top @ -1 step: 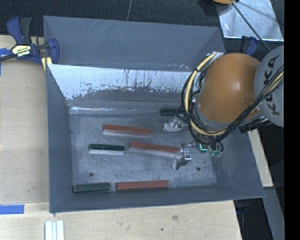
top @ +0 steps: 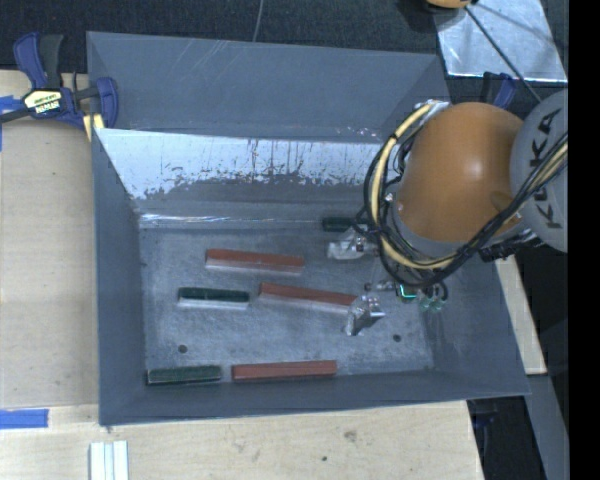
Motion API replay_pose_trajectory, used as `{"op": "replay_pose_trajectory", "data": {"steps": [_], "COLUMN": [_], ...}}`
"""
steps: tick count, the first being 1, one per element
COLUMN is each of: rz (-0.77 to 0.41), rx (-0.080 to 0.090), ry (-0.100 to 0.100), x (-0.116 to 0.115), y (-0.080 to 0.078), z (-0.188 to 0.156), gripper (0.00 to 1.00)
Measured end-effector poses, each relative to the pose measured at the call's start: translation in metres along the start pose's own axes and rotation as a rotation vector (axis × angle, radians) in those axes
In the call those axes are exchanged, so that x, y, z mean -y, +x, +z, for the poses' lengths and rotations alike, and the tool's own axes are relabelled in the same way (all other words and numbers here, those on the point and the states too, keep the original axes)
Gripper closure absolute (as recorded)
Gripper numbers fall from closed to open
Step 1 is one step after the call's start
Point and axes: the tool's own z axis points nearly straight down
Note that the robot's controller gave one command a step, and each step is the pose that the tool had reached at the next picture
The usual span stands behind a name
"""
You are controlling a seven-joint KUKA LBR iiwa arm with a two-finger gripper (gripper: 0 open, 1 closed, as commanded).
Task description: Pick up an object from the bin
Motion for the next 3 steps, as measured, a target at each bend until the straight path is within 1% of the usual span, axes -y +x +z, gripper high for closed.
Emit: {"op": "replay_pose_trajectory", "data": {"steps": [1,2,3], "rz": [0.017,-0.060,-0.060], "rx": [0.008,0.034,0.034], "ry": [0.000,0.000,-0.001], "x": [0.006,0.009,0.009], "y": [-0.024,-0.056,-0.056], "z": [0.048,0.115,0.115], "gripper": [0.00,1.00,1.00]}}
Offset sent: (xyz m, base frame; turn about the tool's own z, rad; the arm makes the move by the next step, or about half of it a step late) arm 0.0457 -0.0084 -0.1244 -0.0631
